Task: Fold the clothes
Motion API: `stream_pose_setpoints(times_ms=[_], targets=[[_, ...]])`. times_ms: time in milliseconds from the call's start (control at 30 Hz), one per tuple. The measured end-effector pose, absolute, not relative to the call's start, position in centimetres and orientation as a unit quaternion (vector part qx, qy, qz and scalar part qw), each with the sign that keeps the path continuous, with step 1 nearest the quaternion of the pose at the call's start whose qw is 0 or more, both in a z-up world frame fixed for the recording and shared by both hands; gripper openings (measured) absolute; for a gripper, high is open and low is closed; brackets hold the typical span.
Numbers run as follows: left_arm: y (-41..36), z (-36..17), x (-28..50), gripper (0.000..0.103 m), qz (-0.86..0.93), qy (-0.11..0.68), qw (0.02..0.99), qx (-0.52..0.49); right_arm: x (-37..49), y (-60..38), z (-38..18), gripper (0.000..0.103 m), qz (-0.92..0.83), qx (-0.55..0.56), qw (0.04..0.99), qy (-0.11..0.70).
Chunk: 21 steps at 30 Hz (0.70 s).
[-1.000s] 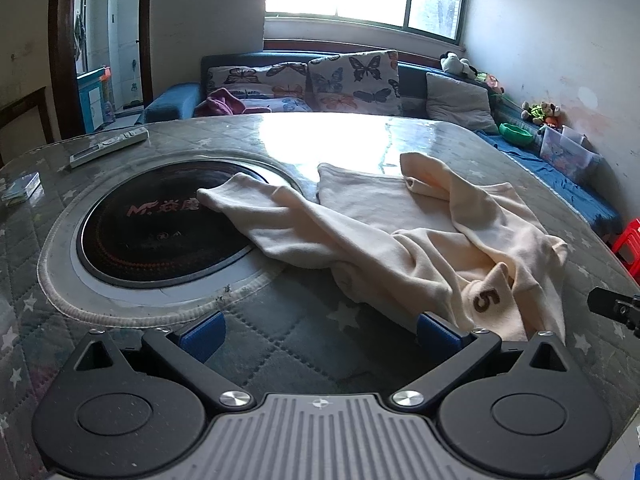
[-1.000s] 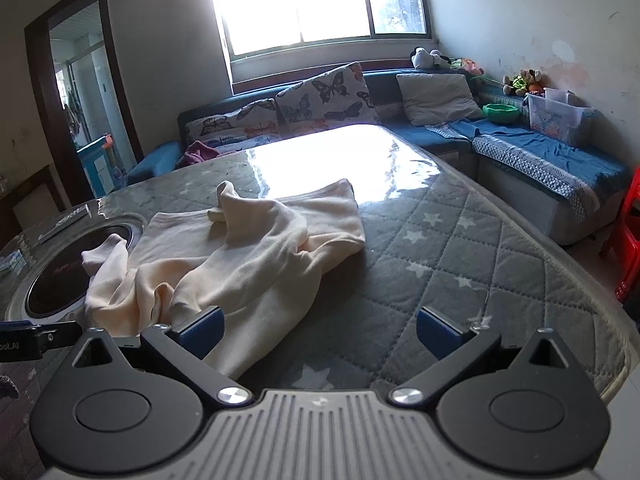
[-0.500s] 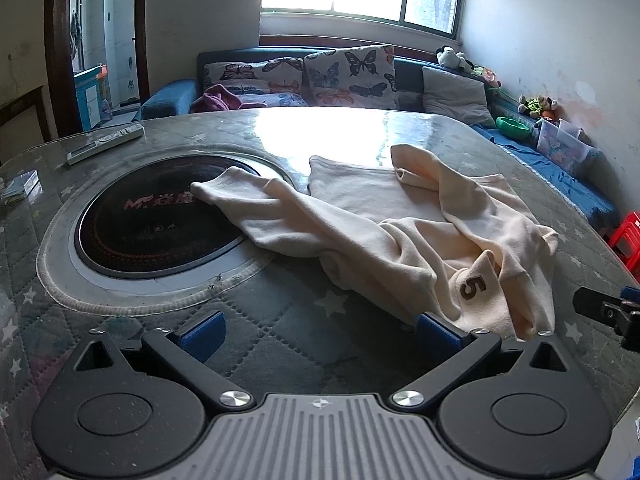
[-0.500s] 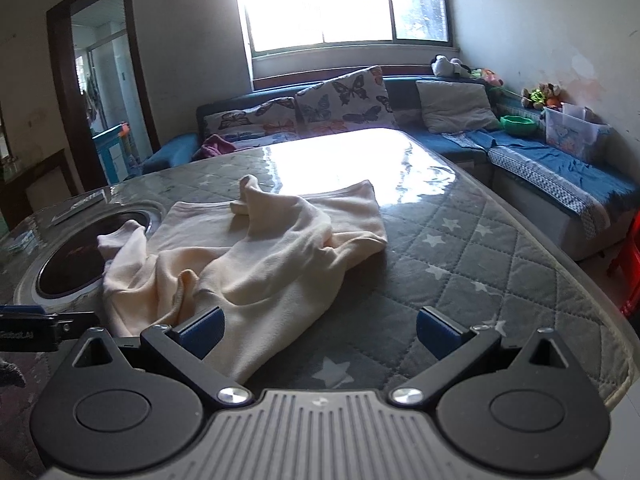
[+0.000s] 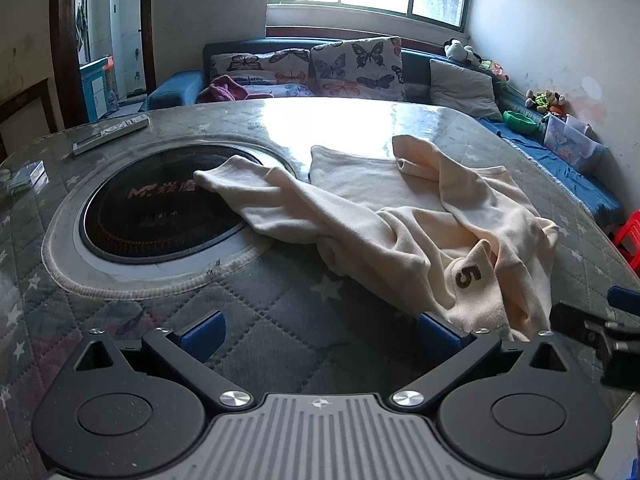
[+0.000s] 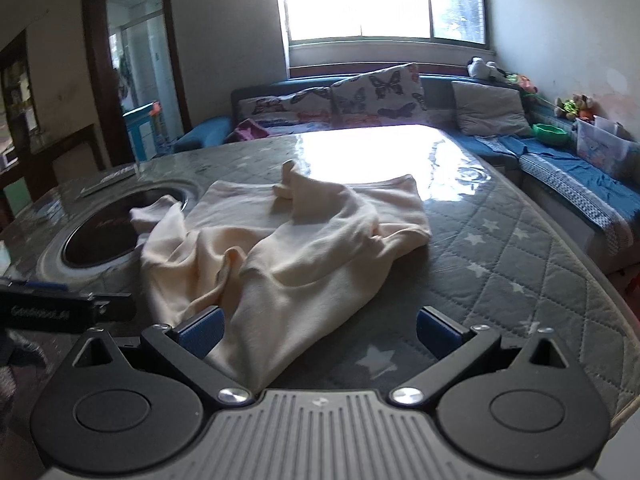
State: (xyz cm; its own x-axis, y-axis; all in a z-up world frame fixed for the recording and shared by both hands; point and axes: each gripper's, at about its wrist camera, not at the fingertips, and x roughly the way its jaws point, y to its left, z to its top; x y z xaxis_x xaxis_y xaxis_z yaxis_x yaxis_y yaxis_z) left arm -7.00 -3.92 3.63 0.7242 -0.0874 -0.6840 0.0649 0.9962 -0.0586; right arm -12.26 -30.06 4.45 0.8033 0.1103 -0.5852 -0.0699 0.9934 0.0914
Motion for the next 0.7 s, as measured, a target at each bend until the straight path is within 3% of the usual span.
stream_pose_setpoints(times_ms=[700], targets=[[-5.1,2.9,-8.8,0.103,-0.041,0.385,0.922,-0.005,-14.9,-28.6,3.8,0.103,0.068,-0.001,0.945,0.321]])
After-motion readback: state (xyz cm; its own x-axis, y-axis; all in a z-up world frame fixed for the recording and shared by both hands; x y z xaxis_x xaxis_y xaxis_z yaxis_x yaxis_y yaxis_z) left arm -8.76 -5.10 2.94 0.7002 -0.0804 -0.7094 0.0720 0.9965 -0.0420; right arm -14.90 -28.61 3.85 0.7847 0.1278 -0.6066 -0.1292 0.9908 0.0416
